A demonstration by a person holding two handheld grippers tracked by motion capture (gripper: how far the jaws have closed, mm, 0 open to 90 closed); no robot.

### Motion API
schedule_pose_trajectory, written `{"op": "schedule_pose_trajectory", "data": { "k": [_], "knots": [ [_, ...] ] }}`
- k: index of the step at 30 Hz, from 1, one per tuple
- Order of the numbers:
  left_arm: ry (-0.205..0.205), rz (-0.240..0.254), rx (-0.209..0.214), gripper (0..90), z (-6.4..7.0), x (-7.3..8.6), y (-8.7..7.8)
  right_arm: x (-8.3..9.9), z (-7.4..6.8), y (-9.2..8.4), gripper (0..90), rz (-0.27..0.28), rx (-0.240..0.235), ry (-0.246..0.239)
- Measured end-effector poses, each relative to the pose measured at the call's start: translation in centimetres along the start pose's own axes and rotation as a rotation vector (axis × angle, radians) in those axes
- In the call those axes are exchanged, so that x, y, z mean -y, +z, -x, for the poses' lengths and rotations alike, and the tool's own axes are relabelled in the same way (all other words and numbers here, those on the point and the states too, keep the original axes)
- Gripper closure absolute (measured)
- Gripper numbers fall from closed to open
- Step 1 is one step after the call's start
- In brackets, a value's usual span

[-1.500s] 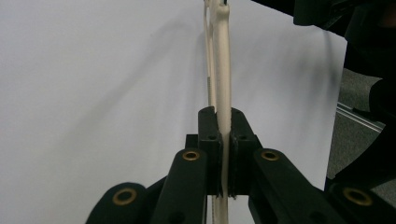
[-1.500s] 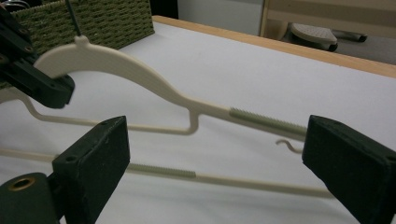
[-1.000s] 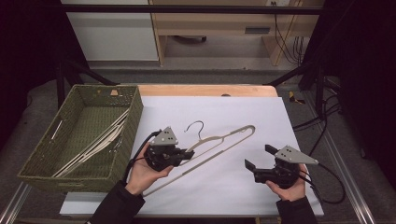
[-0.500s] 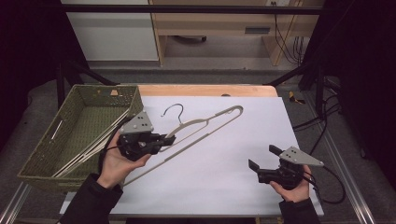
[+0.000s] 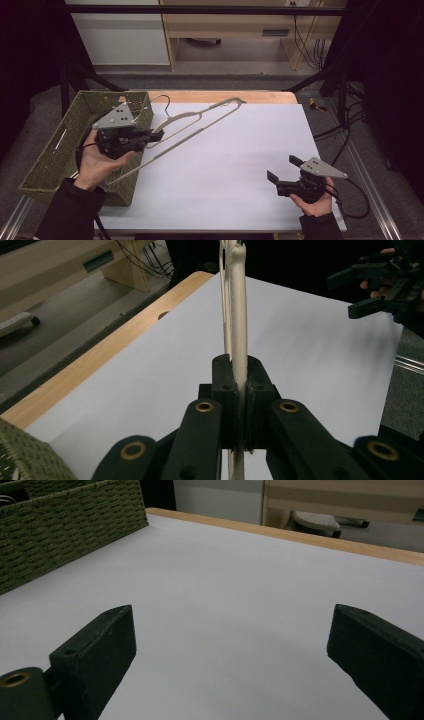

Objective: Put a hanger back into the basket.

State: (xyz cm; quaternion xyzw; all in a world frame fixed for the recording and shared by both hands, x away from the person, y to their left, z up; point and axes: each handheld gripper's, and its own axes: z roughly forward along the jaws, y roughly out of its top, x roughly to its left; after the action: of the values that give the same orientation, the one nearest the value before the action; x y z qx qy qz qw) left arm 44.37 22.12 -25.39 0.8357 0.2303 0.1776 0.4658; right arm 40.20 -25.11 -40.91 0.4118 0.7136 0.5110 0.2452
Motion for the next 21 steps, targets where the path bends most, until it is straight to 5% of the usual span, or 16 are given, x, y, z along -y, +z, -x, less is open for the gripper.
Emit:
{"op": "schedule_pose_trajectory", "data": {
  "k": [21],
  "knots": [
    [-0.113,-0.002,-0.191,86.3,-8.3,4.1,-6.9,0.2,0.0,0.4,5.7,-0.014,-0.004,-0.011]
  ]
}}
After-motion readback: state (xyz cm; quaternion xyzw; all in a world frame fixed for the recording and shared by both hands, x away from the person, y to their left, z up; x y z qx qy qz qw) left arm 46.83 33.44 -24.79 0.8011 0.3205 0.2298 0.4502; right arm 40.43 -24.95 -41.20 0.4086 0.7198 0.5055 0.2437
